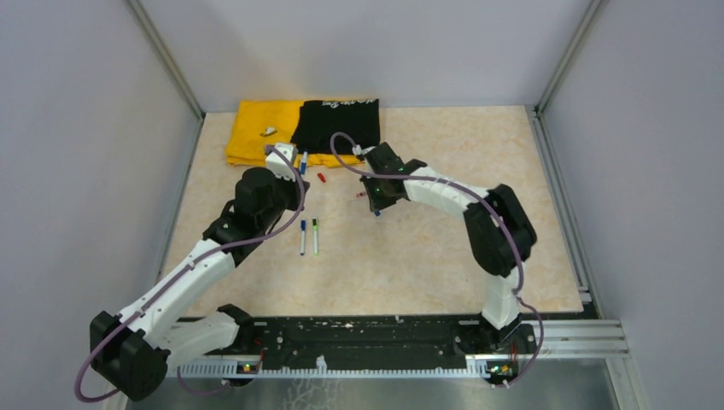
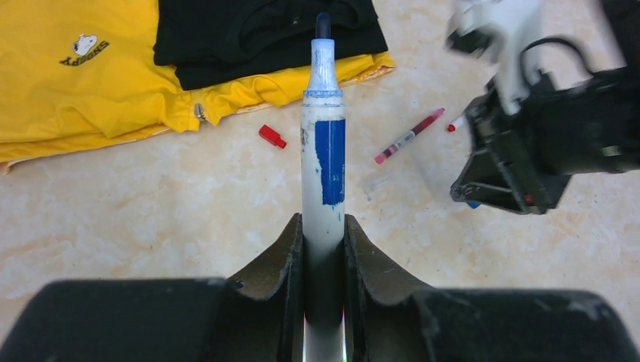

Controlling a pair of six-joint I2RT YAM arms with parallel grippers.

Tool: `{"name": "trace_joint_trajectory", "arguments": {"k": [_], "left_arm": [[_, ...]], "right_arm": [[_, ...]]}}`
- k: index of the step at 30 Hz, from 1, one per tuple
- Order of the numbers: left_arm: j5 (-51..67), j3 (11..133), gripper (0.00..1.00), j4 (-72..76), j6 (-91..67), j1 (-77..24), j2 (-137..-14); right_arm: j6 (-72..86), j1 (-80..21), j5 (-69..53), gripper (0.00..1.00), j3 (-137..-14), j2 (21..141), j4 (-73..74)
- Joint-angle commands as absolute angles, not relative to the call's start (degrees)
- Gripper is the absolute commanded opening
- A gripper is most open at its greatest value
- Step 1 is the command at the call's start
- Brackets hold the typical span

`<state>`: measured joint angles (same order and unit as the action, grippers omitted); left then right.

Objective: Insert the pens into the pen caps
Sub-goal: Insert the pen cap onto the pen.

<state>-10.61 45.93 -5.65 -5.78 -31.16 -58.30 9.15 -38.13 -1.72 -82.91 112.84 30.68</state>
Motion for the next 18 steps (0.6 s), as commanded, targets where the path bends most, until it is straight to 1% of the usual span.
{"name": "trace_joint_trajectory", "arguments": {"k": [1, 5, 9, 12, 18], "left_arm": [[-6.32, 46.64, 0.0, -2.65, -7.19, -31.13, -58.81], [0.45, 47.18, 0.0, -1.67, -8.49, -31.18, -60.47], [7.73, 52.27, 0.0, -3.83, -8.74, -31.35, -63.97], [10.16, 55.45, 0.0, -3.89, -8.55, -32.81, -65.65], [12.73, 59.35, 0.0, -2.82, -9.45, -39.94, -68.6]], "right_arm": [[13.98, -36.71, -2.14, 0.0, -75.82, 95.92, 18.18], [16.27, -36.34, -2.84, 0.0, -69.76, 86.25, 11.62], [17.92, -36.25, -4.46, 0.0, -66.9, 79.41, 7.49], [20.41, -36.25, -3.47, 0.0, -64.12, 73.58, 3.26], [30.28, -36.21, 0.44, 0.0, -55.16, 63.64, -9.46]]}}
